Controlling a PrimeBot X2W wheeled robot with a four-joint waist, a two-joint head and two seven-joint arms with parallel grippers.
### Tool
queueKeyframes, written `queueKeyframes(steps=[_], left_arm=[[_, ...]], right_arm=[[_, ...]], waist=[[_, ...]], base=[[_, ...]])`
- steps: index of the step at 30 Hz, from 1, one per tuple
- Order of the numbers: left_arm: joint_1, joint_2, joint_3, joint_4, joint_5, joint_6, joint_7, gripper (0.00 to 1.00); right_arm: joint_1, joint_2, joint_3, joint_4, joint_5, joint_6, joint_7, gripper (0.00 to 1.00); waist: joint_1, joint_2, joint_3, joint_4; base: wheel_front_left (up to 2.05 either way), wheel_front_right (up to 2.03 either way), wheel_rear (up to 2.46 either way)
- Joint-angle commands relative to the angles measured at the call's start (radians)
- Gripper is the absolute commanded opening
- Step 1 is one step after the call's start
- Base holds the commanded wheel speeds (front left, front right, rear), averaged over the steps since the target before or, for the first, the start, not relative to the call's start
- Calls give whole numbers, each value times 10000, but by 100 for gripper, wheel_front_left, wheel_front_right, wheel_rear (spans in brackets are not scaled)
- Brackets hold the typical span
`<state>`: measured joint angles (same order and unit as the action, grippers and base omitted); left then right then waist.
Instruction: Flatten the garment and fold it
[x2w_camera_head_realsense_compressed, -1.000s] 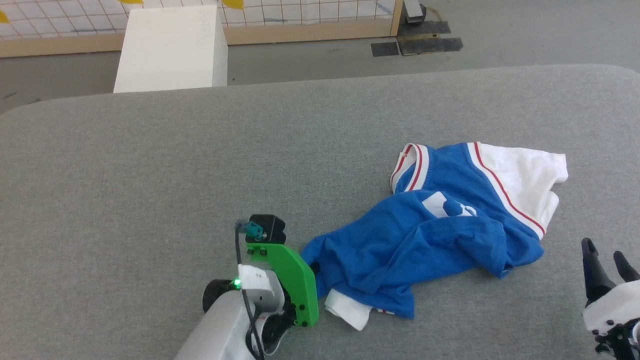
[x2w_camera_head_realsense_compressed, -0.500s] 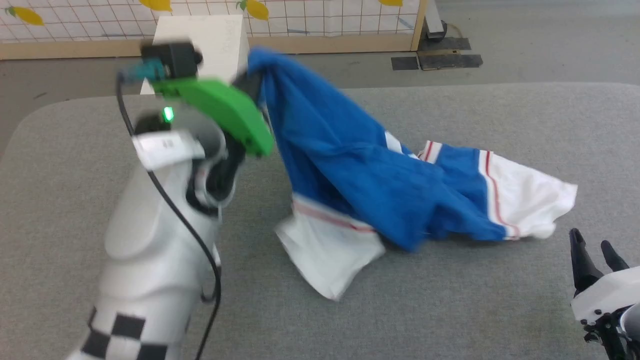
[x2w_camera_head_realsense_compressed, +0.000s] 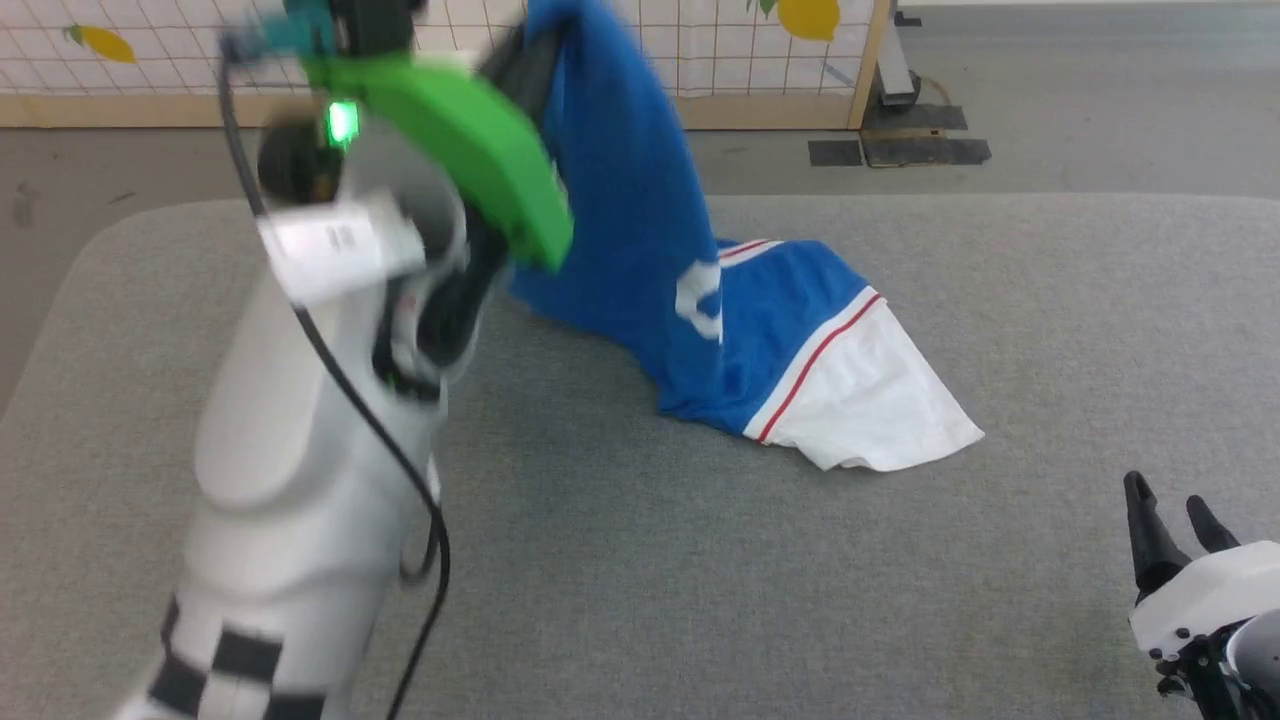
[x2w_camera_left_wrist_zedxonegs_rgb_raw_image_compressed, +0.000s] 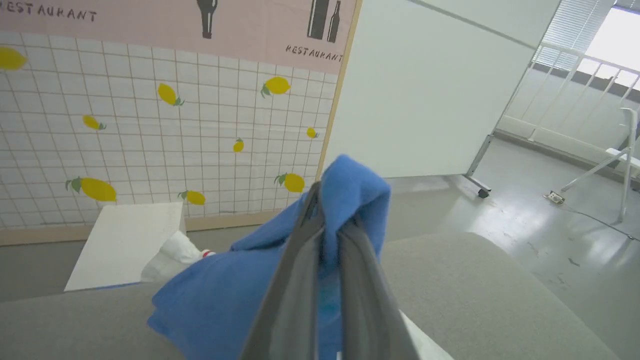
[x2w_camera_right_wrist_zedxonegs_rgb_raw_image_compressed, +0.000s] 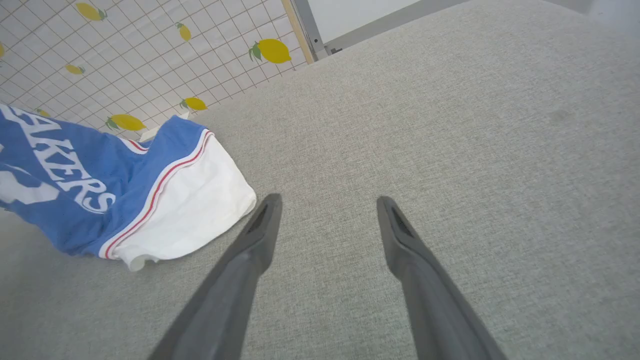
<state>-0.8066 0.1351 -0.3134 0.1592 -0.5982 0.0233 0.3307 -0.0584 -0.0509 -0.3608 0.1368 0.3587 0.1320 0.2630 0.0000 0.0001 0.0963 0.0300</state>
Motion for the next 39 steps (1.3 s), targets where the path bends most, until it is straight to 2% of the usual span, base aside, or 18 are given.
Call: queueKeyframes(steps=[1, 6, 8, 12, 18, 21, 22, 23, 24, 27, 31, 33, 35, 39], left_arm=[[884, 198, -110, -146, 24, 177, 192, 0], [4264, 672, -907, -1125, -280, 578, 1525, 0], [5475, 896, -1373, -1404, -484, 575, 2198, 0], [7368, 960, -2297, -2011, -1350, 366, 3480, 0], [8651, 517, -3260, -2711, -3251, -184, 5102, 0], [8672, 474, -3299, -2952, -3583, -122, 5456, 0], [8595, 441, -3183, -3045, -3546, -66, 5344, 25], [8518, 428, -3077, -3099, -3482, -11, 5232, 97], [8404, 409, -2905, -3151, -3377, 68, 5039, 100], [8097, 271, -2231, -3304, -3229, 275, 4326, 100], [7398, 50, -583, -3443, -2750, 547, 2314, 100], [6901, 323, -31, -3260, -1983, 651, 1425, 100], [6403, 638, 130, -2889, -1382, 655, 1065, 100], [5179, 1083, 79, -1786, -424, 735, 965, 100]], right_arm=[[116, 7, 49, 65, -8, -13, -88, 100], [310, 7, 17, 161, -1, -13, -123, 100], [371, 7, 0, 167, -73, -13, -99, 100], [399, 7, 28, 193, -110, -13, -64, 100], [420, 7, 227, 363, -93, -13, -22, 100], [422, 7, 303, 441, -78, -13, -9, 100], [410, 7, 314, 449, -81, -13, -14, 100], [399, 7, 322, 453, -86, -13, -19, 100], [384, 7, 336, 456, -95, -13, -24, 100], [340, 7, 396, 458, -118, -13, -21, 100], [249, 7, 438, 440, -120, -13, -34, 100], [200, 7, 443, 418, -123, -13, -35, 100], [145, 7, 455, 390, -129, -13, -22, 100], [-47, 7, 541, 304, -158, -13, 33, 100]], waist=[[0, -1, -105, 64], [0, -1, -248, 267], [0, -1, -275, 377], [0, -1, -295, 571], [0, -1, -352, 776], [0, -1, -354, 811], [0, -1, -339, 819], [0, -1, -327, 822], [0, -1, -313, 820], [0, -1, -270, 790], [0, -1, -159, 776], [0, -1, -85, 784], [0, -1, 13, 785], [0, -1, 296, 677]], base=[[0, 0, 0], [0, 0, 0], [0, 0, 0], [0, 0, 0], [0, 0, 0], [0, 0, 0], [0, 0, 0], [0, 0, 0], [0, 0, 0], [0, 0, 0], [0, 0, 0], [0, 0, 0], [0, 0, 0], [0, 0, 0]])
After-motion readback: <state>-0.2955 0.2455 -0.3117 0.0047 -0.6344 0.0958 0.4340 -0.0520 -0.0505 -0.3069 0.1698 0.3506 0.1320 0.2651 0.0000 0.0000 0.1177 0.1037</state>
